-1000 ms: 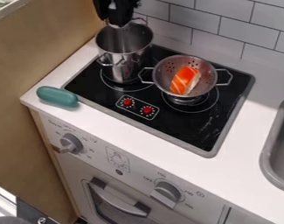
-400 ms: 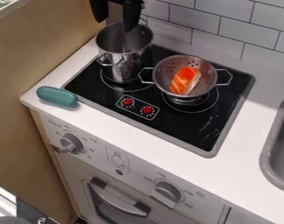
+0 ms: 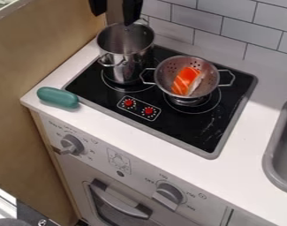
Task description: Put the sushi to the left silver pot
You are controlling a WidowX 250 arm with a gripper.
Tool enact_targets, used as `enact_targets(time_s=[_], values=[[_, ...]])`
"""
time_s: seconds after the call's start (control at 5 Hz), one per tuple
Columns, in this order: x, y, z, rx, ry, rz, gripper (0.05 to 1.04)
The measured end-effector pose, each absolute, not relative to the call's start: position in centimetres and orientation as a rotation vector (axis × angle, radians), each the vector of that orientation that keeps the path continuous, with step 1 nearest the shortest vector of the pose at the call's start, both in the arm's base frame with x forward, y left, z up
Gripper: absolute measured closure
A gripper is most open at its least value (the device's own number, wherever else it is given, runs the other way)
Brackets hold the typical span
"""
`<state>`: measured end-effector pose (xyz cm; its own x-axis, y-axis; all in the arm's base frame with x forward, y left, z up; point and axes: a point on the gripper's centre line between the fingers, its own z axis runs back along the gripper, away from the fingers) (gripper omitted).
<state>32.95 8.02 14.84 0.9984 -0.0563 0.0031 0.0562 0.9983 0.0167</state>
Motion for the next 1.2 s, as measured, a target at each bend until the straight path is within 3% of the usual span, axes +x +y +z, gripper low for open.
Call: enact_targets(time_s=[0.2, 0.8, 1.2], values=[[31.2, 8.0, 15.4, -0.018, -0.032, -0.124, 0.085], [28.0, 10.6, 14.8, -0.021, -0.052, -0.203, 0.085], [27.7, 11.3, 14.8, -0.022, -0.050, -0.210, 0.085]])
